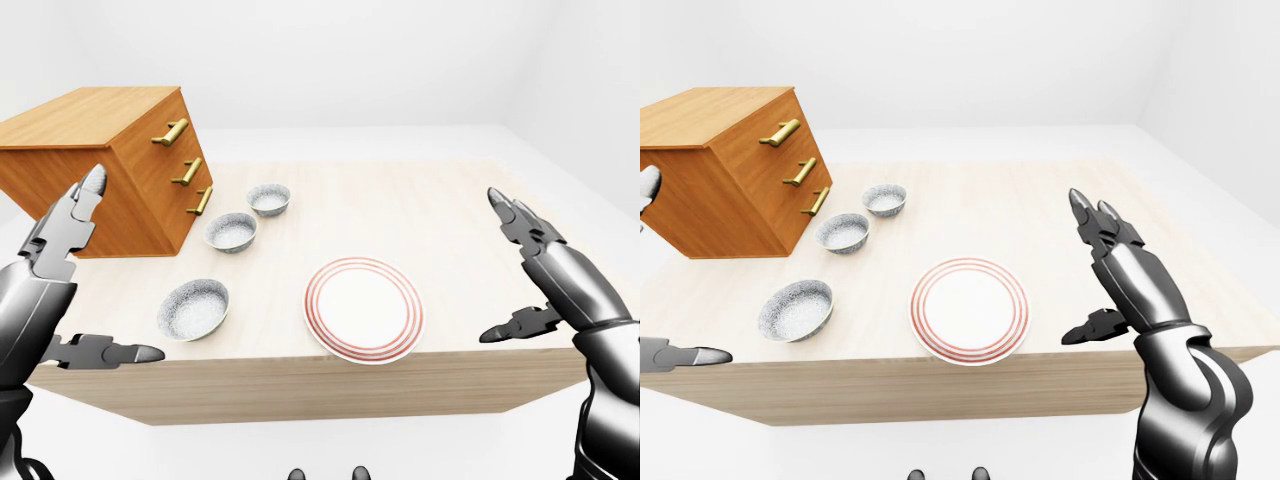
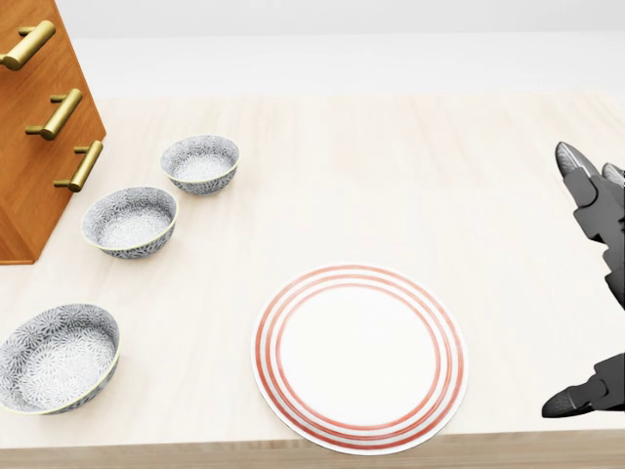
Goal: Put the bowl in the middle on the plate.
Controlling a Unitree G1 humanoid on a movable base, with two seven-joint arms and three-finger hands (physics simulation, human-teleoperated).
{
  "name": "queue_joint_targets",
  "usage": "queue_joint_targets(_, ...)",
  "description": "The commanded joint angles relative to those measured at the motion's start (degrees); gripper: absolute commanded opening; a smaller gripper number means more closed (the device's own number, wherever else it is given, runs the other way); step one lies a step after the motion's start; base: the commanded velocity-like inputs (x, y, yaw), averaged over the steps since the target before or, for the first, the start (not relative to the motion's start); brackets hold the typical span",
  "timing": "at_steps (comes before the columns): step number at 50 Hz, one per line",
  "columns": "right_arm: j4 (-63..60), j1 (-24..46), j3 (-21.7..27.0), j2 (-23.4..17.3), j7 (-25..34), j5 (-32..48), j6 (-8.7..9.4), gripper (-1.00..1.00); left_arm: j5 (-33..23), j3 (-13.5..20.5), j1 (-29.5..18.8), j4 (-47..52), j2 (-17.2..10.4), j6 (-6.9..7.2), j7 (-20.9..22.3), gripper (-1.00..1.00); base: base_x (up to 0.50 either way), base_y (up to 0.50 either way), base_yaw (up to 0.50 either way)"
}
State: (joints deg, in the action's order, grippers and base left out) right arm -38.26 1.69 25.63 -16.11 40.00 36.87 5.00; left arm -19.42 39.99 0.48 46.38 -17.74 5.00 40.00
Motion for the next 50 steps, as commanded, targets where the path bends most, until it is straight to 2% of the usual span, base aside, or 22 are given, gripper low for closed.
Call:
queue_joint_targets(1,0.07,0.01,-0.36,-0.22,0.00,-0.64,0.00,1.00,-0.01,-0.09,0.03,-0.10,0.04,0.00,0.00,1.00,0.00,0.00,0.00)
queue_joint_targets(3,0.01,-0.25,-0.25,0.23,0.00,-1.78,0.00,1.00,-0.12,-0.36,0.46,-0.12,0.71,0.00,0.00,1.00,0.00,0.00,0.00)
queue_joint_targets(4,-0.87,-0.39,-1.31,-0.01,0.00,-1.06,0.00,1.00,-0.28,-0.61,1.85,0.82,1.93,0.00,0.00,1.00,0.00,0.00,0.00)
queue_joint_targets(11,-0.28,-0.26,-1.46,-0.04,0.00,-1.46,0.00,1.00,-1.20,-1.59,1.96,0.84,2.85,0.00,0.00,1.00,0.19,0.00,0.00)
queue_joint_targets(32,-0.04,-0.38,-1.31,0.09,0.00,-1.73,0.00,1.00,-0.75,-1.87,2.63,-1.23,3.71,0.00,0.00,1.00,0.47,0.00,0.00)
queue_joint_targets(37,0.08,-0.33,-1.56,0.10,0.00,-1.10,0.00,1.00,0.27,-1.90,2.57,-1.17,4.44,0.00,0.00,1.00,0.28,0.00,0.00)
queue_joint_targets(41,0.38,-0.20,-1.57,0.09,0.00,-0.90,0.00,1.00,3.43,-1.43,1.66,-0.73,4.98,0.00,0.00,1.00,0.00,0.00,0.00)
queue_joint_targets(42,0.36,-0.20,-1.60,0.08,0.00,-0.87,0.00,1.00,2.70,-0.87,1.53,-0.76,5.98,0.00,0.00,1.00,0.00,0.00,0.00)
queue_joint_targets(46,0.36,-0.18,-1.57,0.06,0.00,-0.86,0.00,1.00,0.68,-3.11,3.39,-0.77,4.85,0.00,0.00,1.00,0.00,0.00,0.00)
queue_joint_targets(50,0.24,-0.20,-1.62,0.07,0.00,-0.76,0.00,1.00,-1.11,-3.81,3.75,-2.22,5.94,0.00,0.00,1.00,0.00,0.00,0.00)
